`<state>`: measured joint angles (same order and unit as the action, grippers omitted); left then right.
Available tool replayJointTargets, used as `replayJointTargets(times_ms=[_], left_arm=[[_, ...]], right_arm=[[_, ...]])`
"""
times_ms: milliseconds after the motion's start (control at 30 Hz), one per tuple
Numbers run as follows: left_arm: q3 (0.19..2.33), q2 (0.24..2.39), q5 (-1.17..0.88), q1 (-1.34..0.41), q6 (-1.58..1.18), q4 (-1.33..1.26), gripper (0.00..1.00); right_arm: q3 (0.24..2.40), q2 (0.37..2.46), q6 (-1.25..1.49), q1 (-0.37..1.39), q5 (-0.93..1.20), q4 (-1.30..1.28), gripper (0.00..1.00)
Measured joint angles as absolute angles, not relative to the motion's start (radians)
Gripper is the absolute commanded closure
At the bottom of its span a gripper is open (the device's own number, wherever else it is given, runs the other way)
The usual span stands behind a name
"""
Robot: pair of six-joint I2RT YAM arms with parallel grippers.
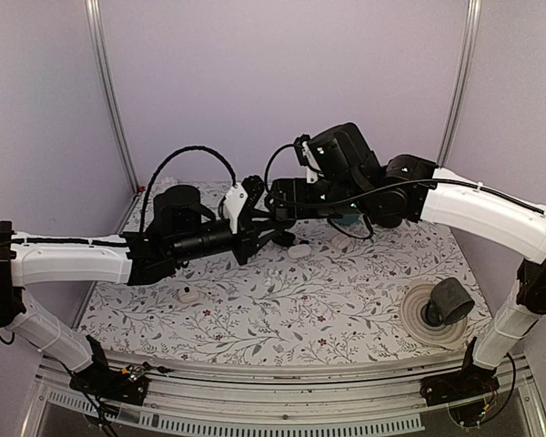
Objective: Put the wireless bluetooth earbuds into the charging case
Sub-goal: Adjust the left earbud in the left side groove of the charging case.
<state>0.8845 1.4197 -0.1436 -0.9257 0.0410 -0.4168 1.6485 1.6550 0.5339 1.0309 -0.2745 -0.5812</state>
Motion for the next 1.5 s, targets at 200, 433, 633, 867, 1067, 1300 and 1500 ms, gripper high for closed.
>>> replayJointTargets(times_ms=[200, 433, 633, 867, 1067, 1300, 1500], left_arm=[[0.885, 1.420, -0.126, -0.928, 0.049, -0.404, 1.00], [0.885, 1.420, -0.114, -0.928, 0.051, -0.397, 1.00], [0.885, 1.420, -0.110, -0.928, 0.051, -0.381, 1.00], [0.885, 1.420, -0.104, -0.928, 0.051, -0.380, 1.00], [0.885, 1.420, -0.103, -0.928, 0.050, -0.381, 1.00], [0.885, 1.420, -0.114, -0.928, 0.044, -0.383, 1.00], [0.885, 1.420, -0.134, -0.928, 0.033, -0.390, 1.00]], right_arm=[[1.649, 1.655, 0.534, 1.031, -0.272, -0.588, 0.09], [1.646, 1.655, 0.535, 1.031, -0.266, -0.591, 0.09], [1.629, 1.651, 0.535, 1.031, -0.260, -0.590, 0.10], [1.615, 1.638, 0.538, 1.031, -0.255, -0.591, 0.10], [1.604, 1.628, 0.539, 1.032, -0.256, -0.591, 0.10], [1.580, 1.605, 0.540, 1.032, -0.255, -0.591, 0.10], [1.562, 1.584, 0.540, 1.033, -0.255, -0.586, 0.10]])
